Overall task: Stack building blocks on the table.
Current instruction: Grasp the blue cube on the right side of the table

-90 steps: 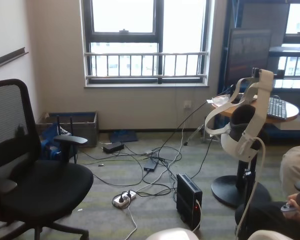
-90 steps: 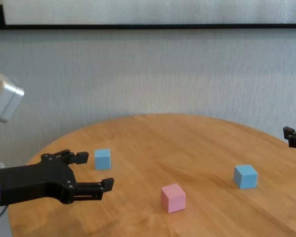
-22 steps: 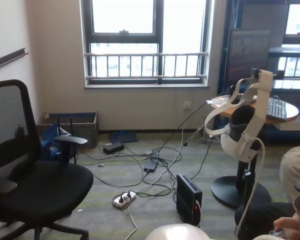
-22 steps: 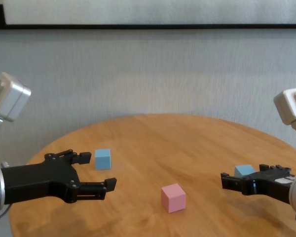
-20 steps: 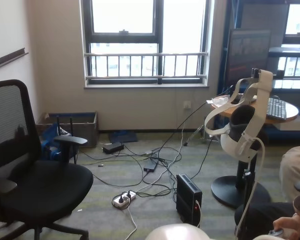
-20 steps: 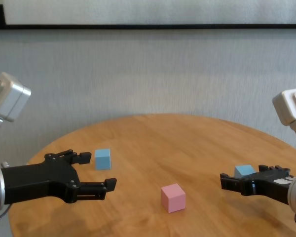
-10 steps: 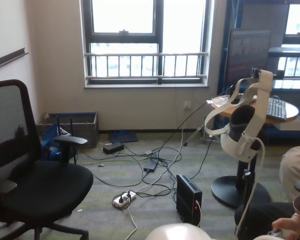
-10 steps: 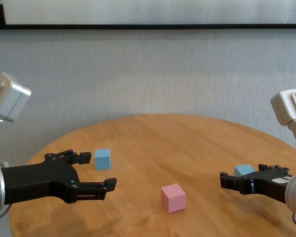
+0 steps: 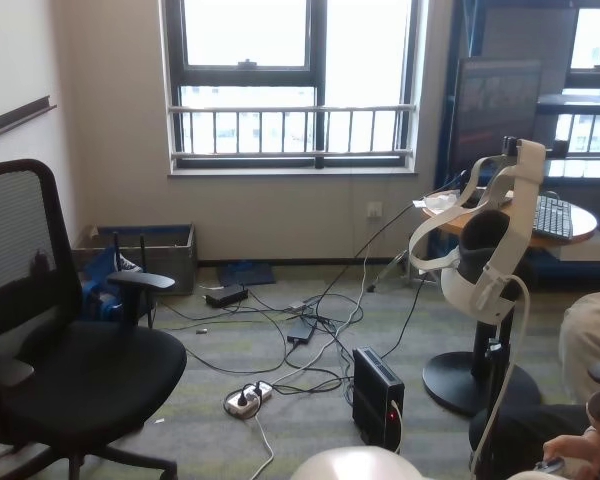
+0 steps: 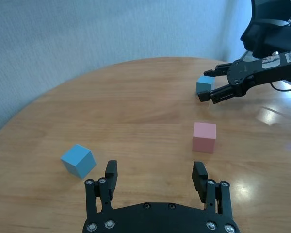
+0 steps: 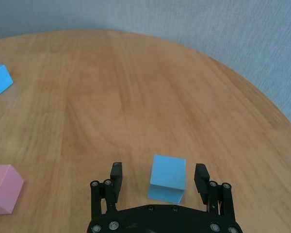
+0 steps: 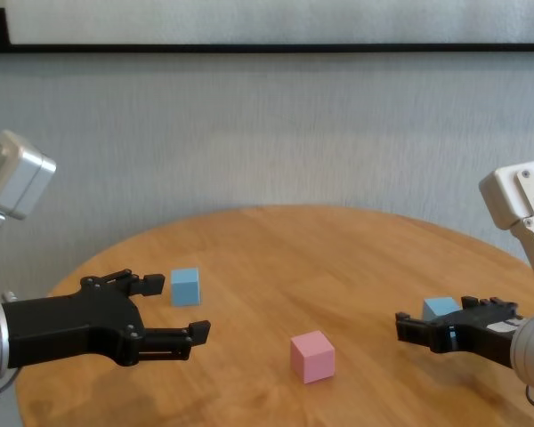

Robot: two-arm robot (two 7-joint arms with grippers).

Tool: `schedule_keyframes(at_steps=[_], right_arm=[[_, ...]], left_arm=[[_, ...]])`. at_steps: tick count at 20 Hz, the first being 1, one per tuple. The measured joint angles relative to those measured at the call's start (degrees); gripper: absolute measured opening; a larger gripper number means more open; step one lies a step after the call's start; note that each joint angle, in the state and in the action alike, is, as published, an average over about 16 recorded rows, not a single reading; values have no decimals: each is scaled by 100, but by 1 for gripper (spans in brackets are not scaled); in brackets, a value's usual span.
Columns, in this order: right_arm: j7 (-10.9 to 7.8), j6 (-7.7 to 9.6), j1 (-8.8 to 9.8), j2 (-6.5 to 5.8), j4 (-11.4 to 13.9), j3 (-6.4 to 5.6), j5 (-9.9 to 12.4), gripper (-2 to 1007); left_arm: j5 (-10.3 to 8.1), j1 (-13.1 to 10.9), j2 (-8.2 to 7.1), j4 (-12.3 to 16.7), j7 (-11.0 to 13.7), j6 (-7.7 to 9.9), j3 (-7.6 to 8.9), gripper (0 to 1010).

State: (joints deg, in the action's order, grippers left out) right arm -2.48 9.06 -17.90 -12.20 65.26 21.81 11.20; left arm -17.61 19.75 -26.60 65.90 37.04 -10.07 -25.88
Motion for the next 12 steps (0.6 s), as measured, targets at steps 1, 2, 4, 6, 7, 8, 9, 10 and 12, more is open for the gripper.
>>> schedule_keyframes(at_steps=[1,2,4,6,7,8,9,10,12], right_arm=[[-2,2,1,4,0,-7,-10,911],[-5,4,3,8,1,-15,-19,891],[-11,9,7,16,3,-34,-38,846],[-18,15,14,26,7,-58,-52,790],[-22,19,18,31,10,-72,-57,759],[-26,23,22,37,13,-88,-59,727],[-31,26,27,43,16,-103,-61,695],[-38,30,32,48,20,-119,-64,660],[-57,32,43,56,30,-144,-74,596]], left_arm=[[0,0,0,0,0,0,0,1000],[0,0,0,0,0,0,0,1000],[0,0,0,0,0,0,0,1000],[0,0,0,0,0,0,0,1000],[0,0,0,0,0,0,0,1000],[0,0,0,0,0,0,0,1000],[0,0,0,0,0,0,0,1000],[0,0,0,0,0,0,0,1000],[0,0,0,0,0,0,0,1000]])
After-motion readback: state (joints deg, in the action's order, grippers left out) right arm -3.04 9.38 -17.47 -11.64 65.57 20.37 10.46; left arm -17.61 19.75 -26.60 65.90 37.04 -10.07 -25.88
